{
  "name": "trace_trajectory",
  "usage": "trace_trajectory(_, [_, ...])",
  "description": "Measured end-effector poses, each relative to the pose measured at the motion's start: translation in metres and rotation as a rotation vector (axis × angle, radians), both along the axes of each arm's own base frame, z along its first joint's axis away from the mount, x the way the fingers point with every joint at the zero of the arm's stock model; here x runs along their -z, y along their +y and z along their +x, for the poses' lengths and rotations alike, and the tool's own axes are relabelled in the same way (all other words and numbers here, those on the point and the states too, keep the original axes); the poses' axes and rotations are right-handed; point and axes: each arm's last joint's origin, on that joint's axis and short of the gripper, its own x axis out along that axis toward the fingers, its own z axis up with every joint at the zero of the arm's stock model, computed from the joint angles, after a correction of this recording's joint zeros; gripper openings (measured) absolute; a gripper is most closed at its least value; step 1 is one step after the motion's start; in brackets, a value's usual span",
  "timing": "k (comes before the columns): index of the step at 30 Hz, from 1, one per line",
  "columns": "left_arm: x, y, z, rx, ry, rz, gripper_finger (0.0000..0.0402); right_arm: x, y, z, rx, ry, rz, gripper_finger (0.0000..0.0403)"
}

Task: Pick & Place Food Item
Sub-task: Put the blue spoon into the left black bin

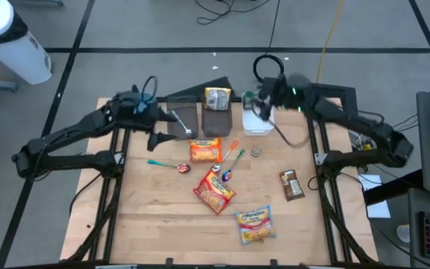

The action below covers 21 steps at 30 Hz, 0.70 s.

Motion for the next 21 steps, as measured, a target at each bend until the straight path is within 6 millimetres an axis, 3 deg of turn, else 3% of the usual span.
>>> trace_trajectory(11, [0.077,-0.024,-0.023,0.010,-0.323,-0.095,0.0342,0.086,0.093,-0.024,-0.297,-0.549,-0.002,0.0265])
trace_trajectory(17, [0.110,-0.032,-0.030,-0.019,-0.503,-0.114,0.0342,0.110,0.120,-0.029,-0.355,-0.532,0.037,0.0265])
trace_trajectory(21, [0.120,-0.032,-0.034,-0.088,-0.532,-0.109,0.0342,0.118,0.130,-0.025,-0.365,-0.454,0.017,0.0265])
